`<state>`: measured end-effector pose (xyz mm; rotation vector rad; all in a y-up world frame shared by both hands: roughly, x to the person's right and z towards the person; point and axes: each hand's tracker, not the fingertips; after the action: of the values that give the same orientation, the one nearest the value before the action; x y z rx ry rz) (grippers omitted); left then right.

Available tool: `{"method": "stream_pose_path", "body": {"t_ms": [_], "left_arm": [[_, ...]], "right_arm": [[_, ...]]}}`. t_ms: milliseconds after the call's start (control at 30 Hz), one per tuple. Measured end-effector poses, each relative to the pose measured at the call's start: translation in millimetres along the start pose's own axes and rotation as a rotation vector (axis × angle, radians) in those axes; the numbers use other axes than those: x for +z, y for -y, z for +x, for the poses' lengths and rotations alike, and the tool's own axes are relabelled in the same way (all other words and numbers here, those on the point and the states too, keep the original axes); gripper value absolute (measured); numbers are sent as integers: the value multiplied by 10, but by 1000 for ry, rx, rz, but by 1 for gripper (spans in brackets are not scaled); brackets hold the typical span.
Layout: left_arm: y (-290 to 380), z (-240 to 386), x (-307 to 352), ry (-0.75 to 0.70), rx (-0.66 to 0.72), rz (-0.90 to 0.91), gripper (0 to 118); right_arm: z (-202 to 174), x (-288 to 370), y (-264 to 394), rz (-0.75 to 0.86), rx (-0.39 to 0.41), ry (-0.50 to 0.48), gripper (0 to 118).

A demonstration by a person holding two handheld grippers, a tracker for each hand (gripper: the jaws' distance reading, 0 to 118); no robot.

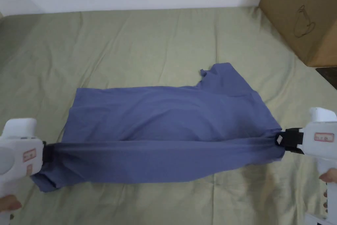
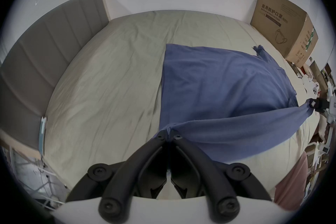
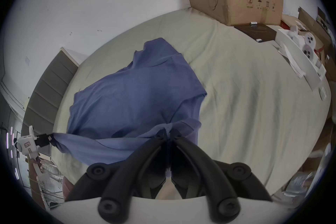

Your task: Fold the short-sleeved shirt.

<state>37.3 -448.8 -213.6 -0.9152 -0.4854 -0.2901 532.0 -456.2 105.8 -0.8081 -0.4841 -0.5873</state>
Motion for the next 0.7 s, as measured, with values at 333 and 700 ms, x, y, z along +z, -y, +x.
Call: {"method": "stream_pose_path", "body": {"t_ms": [333, 700], "left_arm": [[-240, -52, -558, -30, 36, -57, 103], [464, -234, 61, 80, 164, -22, 0]], "right_arm": [[70, -699, -213, -104, -56, 94, 71], [53, 121, 407, -5, 7, 4, 0]]}}
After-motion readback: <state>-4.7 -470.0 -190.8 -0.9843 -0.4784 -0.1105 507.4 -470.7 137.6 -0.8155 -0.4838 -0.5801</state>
